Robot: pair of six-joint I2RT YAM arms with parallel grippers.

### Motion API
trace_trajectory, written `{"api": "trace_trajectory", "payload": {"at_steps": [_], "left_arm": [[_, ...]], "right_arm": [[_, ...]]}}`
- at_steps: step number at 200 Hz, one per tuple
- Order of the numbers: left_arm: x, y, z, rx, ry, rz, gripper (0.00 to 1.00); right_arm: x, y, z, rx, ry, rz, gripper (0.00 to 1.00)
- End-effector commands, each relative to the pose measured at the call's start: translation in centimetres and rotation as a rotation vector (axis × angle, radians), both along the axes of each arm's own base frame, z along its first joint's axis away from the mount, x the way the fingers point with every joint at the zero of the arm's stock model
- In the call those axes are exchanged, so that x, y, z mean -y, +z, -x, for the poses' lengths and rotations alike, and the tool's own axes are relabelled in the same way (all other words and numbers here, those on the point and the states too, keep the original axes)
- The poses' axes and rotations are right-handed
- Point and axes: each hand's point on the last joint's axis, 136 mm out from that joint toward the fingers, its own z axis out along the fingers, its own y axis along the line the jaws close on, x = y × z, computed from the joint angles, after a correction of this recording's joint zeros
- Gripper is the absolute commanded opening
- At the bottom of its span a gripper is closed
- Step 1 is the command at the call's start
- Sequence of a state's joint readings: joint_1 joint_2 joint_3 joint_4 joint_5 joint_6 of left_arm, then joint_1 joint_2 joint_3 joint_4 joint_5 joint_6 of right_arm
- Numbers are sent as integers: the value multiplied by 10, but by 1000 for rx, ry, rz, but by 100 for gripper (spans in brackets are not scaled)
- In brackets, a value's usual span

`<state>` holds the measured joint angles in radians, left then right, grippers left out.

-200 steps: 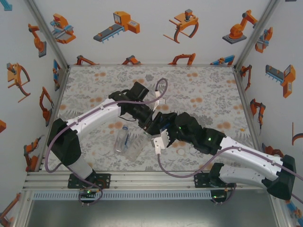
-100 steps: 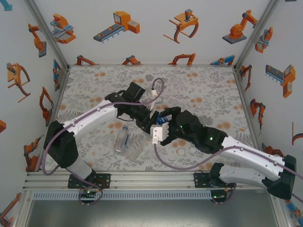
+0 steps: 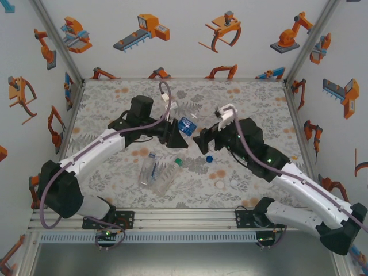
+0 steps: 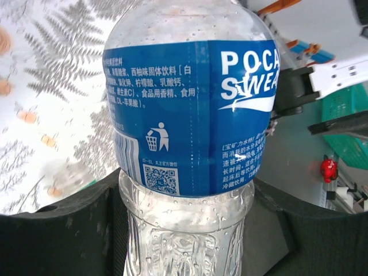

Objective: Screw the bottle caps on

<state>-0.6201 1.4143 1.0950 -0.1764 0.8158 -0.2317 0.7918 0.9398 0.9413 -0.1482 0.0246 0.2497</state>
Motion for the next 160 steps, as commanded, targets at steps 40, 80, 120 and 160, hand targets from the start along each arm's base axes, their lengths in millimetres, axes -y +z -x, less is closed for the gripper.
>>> {"api": "trace_trajectory", "payload": {"at_steps": [40, 80, 120, 160], "left_arm": [[0, 106, 34, 194, -152, 390, 26], [0, 148, 47, 227, -214, 518, 26], [12, 165, 58, 223, -290, 577, 28], [22, 173, 58, 200, -327, 622, 29]], "right_arm": [[-12, 86, 5, -216, 95, -660, 91], [-24, 113, 14, -188, 212, -693, 90], [-25, 131, 14, -134, 235, -718, 85], [-31, 144, 15, -100, 265, -688, 75]]}}
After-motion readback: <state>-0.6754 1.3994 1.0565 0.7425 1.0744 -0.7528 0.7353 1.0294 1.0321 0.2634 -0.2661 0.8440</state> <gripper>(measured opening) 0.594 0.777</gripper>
